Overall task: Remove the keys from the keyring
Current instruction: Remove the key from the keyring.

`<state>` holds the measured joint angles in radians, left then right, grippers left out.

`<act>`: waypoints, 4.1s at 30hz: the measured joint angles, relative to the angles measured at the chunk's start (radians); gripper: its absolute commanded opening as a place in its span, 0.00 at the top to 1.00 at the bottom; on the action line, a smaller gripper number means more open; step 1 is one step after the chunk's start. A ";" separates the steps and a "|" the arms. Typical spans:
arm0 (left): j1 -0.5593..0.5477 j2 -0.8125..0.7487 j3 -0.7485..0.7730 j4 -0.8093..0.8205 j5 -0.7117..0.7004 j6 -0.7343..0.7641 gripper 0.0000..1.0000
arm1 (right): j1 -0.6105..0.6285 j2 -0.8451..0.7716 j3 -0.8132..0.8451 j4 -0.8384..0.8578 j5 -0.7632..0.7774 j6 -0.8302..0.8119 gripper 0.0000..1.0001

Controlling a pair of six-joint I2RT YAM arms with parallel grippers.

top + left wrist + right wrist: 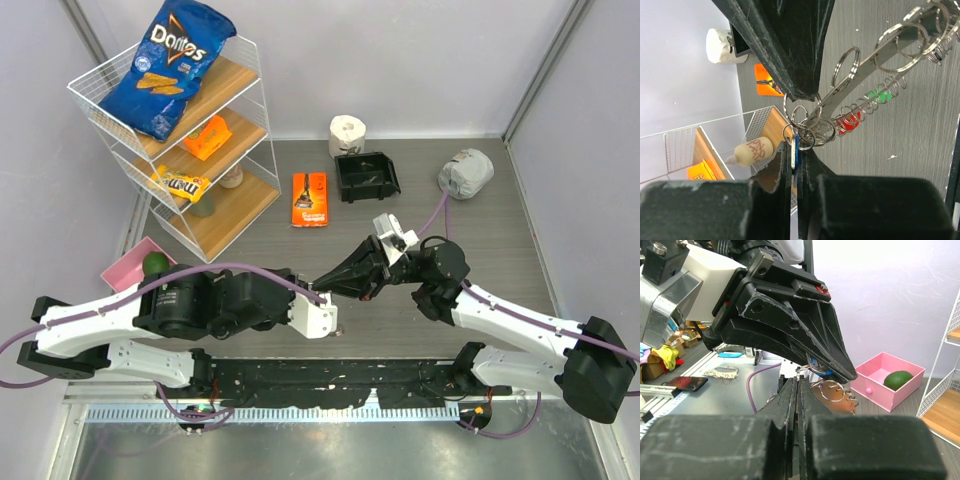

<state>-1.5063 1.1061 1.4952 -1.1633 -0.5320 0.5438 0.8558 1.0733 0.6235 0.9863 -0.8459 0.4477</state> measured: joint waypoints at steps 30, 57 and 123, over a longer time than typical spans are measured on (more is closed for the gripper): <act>0.000 -0.058 -0.045 0.067 0.024 -0.009 1.00 | -0.017 0.093 0.044 0.113 -0.062 0.323 0.95; 0.003 -0.073 -0.078 0.104 0.029 0.016 1.00 | -0.029 -0.059 0.046 -0.247 0.063 -0.011 0.51; 0.003 -0.023 -0.022 0.088 0.072 0.039 1.00 | 0.047 0.018 0.147 -0.421 -0.043 -0.257 0.95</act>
<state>-1.5032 1.0836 1.4734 -1.0752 -0.4599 0.5831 0.9024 1.0912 0.7708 0.5655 -0.8886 0.1902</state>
